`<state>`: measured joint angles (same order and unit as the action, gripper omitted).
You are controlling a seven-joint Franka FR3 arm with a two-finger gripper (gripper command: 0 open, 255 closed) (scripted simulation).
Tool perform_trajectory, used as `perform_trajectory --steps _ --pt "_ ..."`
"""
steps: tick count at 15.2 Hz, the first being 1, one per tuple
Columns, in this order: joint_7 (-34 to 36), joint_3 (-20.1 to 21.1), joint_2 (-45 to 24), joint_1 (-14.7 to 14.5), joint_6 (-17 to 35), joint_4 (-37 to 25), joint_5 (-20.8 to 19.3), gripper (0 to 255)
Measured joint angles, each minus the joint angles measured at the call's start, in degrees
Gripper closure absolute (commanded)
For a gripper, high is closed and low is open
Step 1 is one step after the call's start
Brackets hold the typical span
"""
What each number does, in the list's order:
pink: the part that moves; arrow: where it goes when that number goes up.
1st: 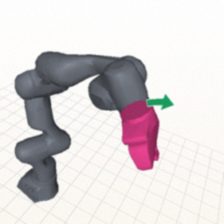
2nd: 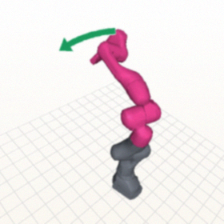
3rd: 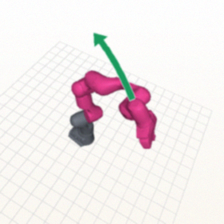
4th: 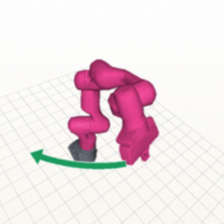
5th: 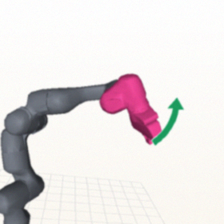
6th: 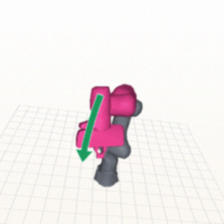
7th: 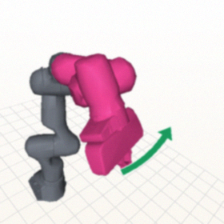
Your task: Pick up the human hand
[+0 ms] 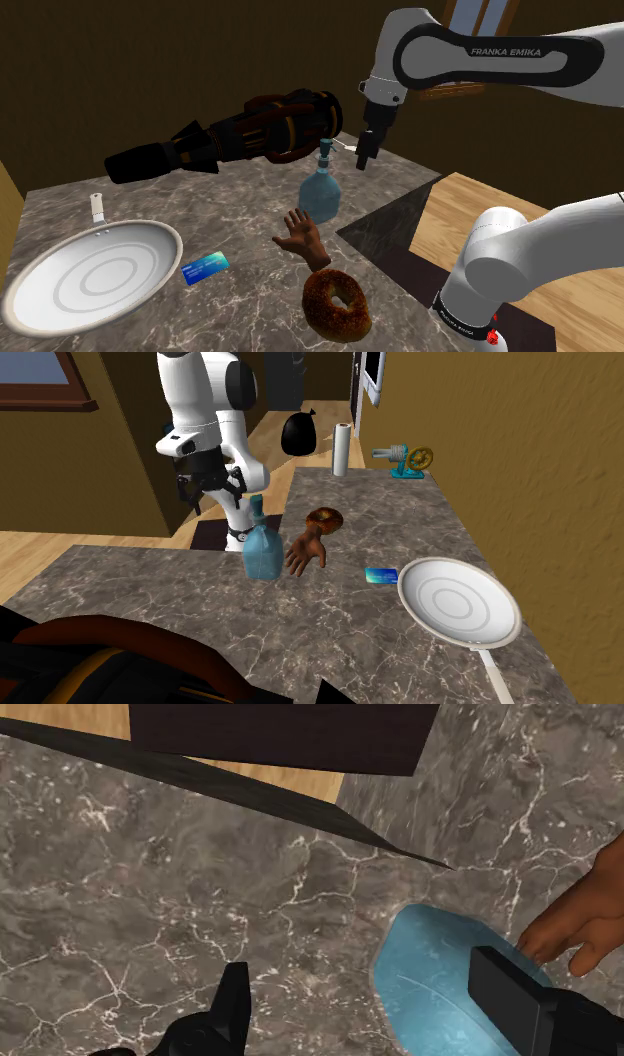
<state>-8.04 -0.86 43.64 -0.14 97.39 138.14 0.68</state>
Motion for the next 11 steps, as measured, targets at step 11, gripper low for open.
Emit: perform_trajectory --steps 11 --pt "18.94 10.89 1.74 -2.35 6.56 7.15 11.06 0"
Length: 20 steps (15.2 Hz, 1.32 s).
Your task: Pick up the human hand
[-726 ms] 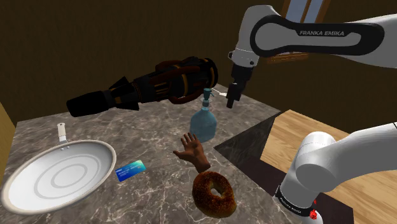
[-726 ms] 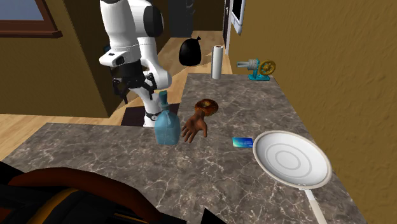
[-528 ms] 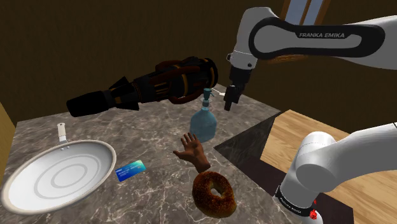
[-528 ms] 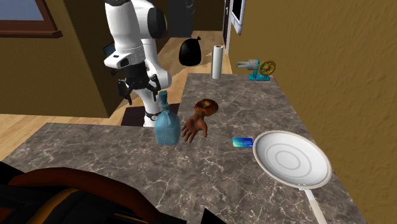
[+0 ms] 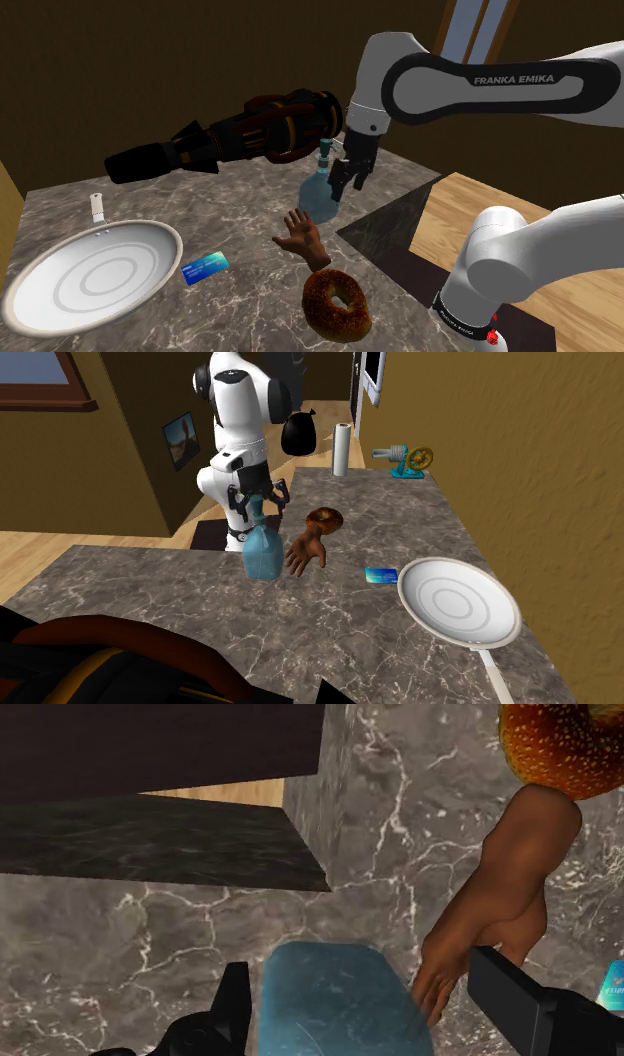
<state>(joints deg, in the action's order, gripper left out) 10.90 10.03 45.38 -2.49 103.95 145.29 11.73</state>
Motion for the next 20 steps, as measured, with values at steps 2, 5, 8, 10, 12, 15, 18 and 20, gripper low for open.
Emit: perform_trajectory --steps 2,5,8,10,12,15,18,20 --pt "4.34 2.79 -0.55 -0.67 2.07 0.90 2.66 0" --pt "10.57 6.78 -2.15 -1.40 5.32 1.41 6.30 0" --pt "16.82 10.86 -4.99 -1.75 8.39 0.19 9.38 0" --pt "20.02 13.44 -7.19 -1.88 11.24 0.03 11.05 0" --pt "20.59 14.34 -7.86 -2.05 13.42 1.36 11.84 0" --pt "20.54 15.03 -8.35 -2.30 15.81 3.20 12.58 0" --pt "20.35 15.59 -8.99 -2.46 17.80 4.54 13.08 0" --pt "20.29 15.67 -9.12 -2.48 18.17 4.65 13.17 255"
